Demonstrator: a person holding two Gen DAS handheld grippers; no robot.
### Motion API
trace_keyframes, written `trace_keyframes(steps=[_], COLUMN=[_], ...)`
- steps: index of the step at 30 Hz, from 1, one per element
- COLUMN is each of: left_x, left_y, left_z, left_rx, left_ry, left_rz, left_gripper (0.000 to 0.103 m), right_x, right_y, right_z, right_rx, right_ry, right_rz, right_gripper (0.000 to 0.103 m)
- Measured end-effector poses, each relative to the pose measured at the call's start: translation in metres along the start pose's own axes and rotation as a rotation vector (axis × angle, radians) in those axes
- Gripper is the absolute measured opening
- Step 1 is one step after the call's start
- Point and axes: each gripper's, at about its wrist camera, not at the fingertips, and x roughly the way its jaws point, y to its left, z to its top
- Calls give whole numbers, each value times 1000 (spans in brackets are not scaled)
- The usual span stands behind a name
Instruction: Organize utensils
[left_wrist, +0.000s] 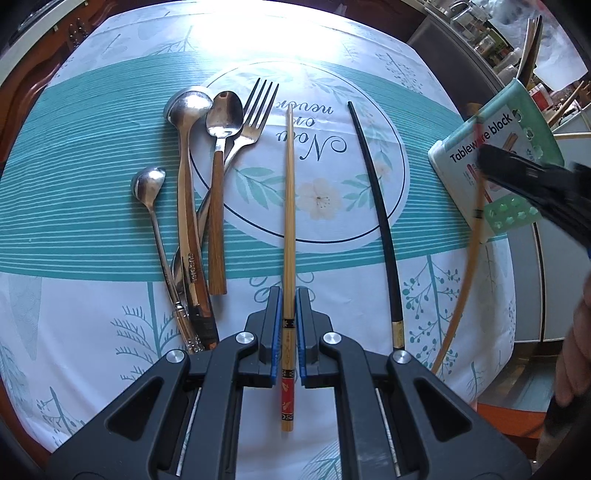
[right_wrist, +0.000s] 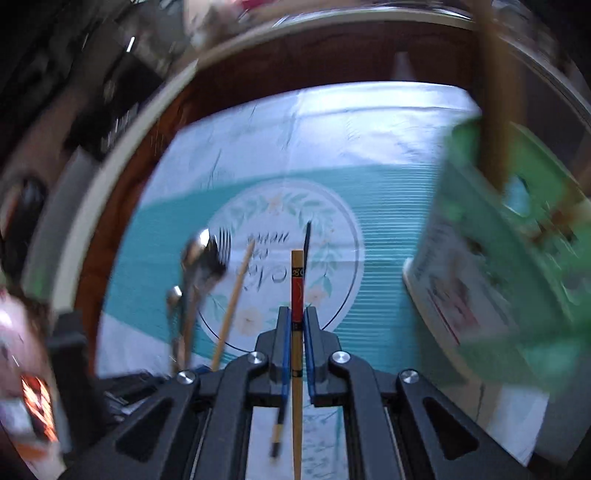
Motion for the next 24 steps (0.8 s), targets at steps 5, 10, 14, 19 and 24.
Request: trace_keyframes(steps=[5,10,14,19,24], left_x=[0,1,2,2,2], left_y=[2,3,3,4,4], left_z=[1,9,15,15,15], left_rx=[-14,4,-2,-8,-7], left_ry=[11,16,15,11,8], left_rz=[-3,-7,-9,-9,-7], left_gripper=[5,5,5,5,5], right_x=[-28,-40,-39,-21,-8], right_y=[-24,-56,-91,-136,-137], right_z=[-31,-68,-94,-123,-125], right_rx=[246,500,725,1039,1039], right_ry=[-158,-214,-218,-192,-94], right_rz=[47,29,-3,18,12], right_gripper=[6,6,6,6,10])
